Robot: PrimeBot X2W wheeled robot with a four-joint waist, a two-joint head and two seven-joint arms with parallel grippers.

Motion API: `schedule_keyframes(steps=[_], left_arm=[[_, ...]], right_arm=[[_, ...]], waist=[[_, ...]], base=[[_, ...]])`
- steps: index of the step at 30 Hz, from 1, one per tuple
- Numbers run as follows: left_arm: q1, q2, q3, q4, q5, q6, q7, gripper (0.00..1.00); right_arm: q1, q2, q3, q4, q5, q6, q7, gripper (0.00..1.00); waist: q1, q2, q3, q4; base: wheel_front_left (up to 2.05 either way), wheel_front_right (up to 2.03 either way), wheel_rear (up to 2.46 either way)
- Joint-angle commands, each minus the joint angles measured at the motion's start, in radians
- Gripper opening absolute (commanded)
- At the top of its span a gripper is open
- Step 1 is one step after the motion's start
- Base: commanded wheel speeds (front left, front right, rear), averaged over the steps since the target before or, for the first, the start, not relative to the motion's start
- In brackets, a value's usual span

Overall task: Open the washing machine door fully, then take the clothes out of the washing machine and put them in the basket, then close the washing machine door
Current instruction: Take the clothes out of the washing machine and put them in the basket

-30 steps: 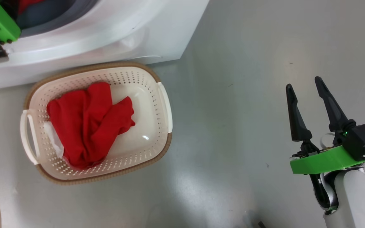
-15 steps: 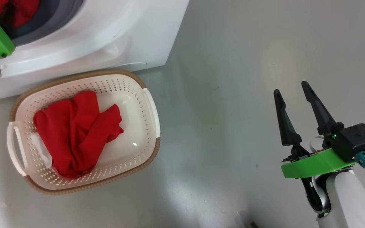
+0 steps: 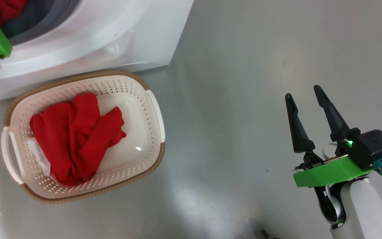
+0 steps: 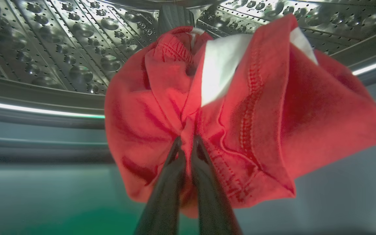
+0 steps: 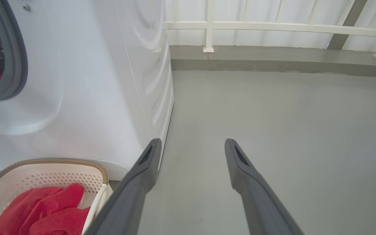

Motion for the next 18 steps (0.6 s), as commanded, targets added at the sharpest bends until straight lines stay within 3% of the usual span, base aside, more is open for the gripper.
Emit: schedule_keyframes(steps=[1,10,18], left_arm=[[-0.003,0.041,0.008,-0.018,-0.003,-0.007,-0.009,0.0],[0.041,0.013,-0.004,-0.064,-0.028,-0.033,-0.162,0.0],[0.104,0.021,-0.007,-0.133,-0.039,-0.039,-0.366,0.0]], right_arm=[[0.008,-0.004,0.021,-0.024,0.009,0.005,-0.006,1.0],[-0.005,-0.004,0.02,-0.015,0.016,0.005,-0.006,1.0],[-0.011,-0.004,0.013,-0.004,0.009,0.005,-0.006,1.0]], waist=[[0.0,0.0,0.001,0.003],[0.0,0.0,-0.003,0.037],[0.0,0.0,-0.027,0.075]], base=[[0.0,0.0,0.0],[0.0,0.0,0.0],[0.0,0.0,0.0]])
